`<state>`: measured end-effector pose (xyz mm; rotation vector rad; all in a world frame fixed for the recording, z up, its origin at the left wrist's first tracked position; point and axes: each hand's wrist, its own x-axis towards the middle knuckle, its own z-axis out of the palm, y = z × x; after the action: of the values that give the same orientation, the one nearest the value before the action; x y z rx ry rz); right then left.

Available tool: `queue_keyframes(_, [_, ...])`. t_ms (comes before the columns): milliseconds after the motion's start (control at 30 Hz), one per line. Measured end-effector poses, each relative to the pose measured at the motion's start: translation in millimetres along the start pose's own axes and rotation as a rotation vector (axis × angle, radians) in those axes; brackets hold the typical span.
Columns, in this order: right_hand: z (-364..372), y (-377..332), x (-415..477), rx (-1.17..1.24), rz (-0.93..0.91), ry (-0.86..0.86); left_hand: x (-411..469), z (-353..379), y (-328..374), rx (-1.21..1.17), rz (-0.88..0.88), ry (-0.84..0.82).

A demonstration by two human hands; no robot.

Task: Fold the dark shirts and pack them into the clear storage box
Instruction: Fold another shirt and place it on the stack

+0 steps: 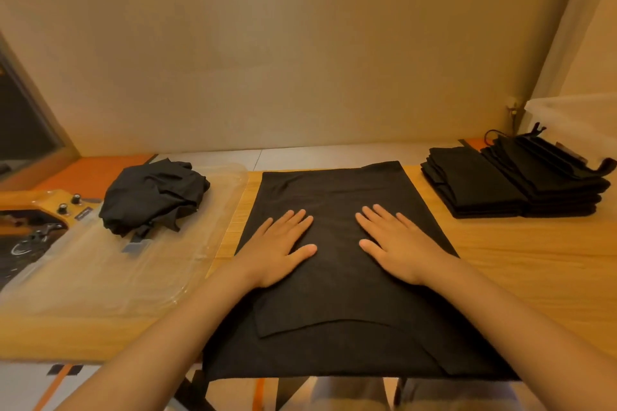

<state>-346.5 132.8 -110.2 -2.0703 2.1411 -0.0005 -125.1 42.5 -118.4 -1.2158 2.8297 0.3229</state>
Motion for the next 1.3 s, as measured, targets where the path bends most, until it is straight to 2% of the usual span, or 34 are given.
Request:
queue_keyframes(200, [-3, 43, 12, 0.02, 0.218, -0.003, 15, -17, -40, 0.018, -0.159, -0.078])
queue_keyframes(333, [-22, 37, 59, 0.017, 0.098, 0.104, 61, -38, -46, -0.065, -0.063, 0.038])
queue_keyframes(433, [-20, 45, 108, -0.002, 0.026, 0.082, 99, -36, -57, -0.004, -0.065, -0.004])
queue_keyframes(567, [-10, 77, 146, 0.005, 0.153, 0.009, 119, -33, -81, 0.028, -0.152, -0.027])
queue_keyframes(700, [-5, 91, 152, -0.029, 0.314, 0.112, 119, -32, -90, 0.066, -0.195, -0.007])
queue_keyframes(800, [-9, 78, 140, -0.033, 0.33, 0.178, 109, -36, -83, 0.073, -0.169, 0.018])
queue_keyframes(967, [-19, 39, 94, -0.009, 0.123, 0.233, 58, -48, -49, 0.025, -0.013, 0.041])
queue_keyframes(1167, [-9, 7, -4, 0.049, -0.055, 0.09, -45, -23, 0, -0.08, 0.166, -0.029])
queue_keyframes(1300, [8, 16, -71, 0.07, -0.051, -0.056, -96, 2, -10, -0.147, 0.176, -0.088])
